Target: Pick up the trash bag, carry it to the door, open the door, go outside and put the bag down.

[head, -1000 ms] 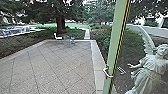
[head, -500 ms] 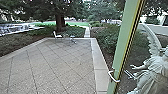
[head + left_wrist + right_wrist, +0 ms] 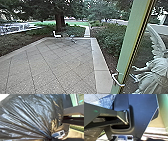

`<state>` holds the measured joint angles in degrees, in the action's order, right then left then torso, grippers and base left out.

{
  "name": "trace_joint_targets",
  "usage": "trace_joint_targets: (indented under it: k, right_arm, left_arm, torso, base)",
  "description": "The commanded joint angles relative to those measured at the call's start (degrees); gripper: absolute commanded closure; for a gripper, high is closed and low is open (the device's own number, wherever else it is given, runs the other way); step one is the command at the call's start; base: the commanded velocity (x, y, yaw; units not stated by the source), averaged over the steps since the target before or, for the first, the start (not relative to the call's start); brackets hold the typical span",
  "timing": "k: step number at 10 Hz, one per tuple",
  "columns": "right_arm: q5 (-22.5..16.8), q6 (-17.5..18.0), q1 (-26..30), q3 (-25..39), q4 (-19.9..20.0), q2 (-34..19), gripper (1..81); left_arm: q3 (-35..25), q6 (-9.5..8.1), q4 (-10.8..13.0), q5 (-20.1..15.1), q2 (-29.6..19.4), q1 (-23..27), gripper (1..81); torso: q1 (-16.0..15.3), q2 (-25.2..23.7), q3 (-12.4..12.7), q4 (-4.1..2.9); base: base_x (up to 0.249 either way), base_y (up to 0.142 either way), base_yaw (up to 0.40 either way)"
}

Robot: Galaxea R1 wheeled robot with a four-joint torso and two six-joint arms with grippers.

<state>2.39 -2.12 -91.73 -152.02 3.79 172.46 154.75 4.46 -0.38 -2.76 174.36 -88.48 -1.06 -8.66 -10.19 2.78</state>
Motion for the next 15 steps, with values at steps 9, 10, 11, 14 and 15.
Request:
trace_joint_targets:
  k: [9,10,11,14,15]
  right_arm:
    - [-3.4,-0.1,2.3,-0.9,0.0,0.4,1.0]
    - [-3.4,-0.1,2.4,-1.0,0.0,0.4,1.0]
    - [-3.4,-0.2,2.5,-1.0,0.0,0.5,1.0]
    - [-3.4,0.0,2.4,-1.1,0.0,0.7,1.0]
    - [-3.4,0.0,2.5,-1.1,0.0,0.7,1.0]
  left_arm:
    - [-0.3,0.2,0.4,-3.6,0.6,2.2,81.1]
    - [-0.3,0.2,0.4,-3.6,0.6,2.2,81.1]
    - [-0.3,0.2,0.4,-3.6,0.6,2.3,81.1]
    - [-0.3,0.2,0.4,-3.6,0.6,2.2,81.1]
    - [-0.3,0.2,0.4,-3.6,0.6,2.2,81.1]
  torso:
    - [0.0,0.0,0.0,0.0]
    - [0.0,0.1,0.0,0.0]
    - [0.0,0.0,0.0,0.0]
    - [0.2,0.0,0.0,0.0]
    - [0.3,-0.1,0.0,0.0]
  base:
    - [0.098,0.0,0.0]
    - [0.118,0.0,0.0]
    - [0.125,0.0,0.0]
    - [0.14,0.0,0.0]
    - [0.142,0.0,0.0]
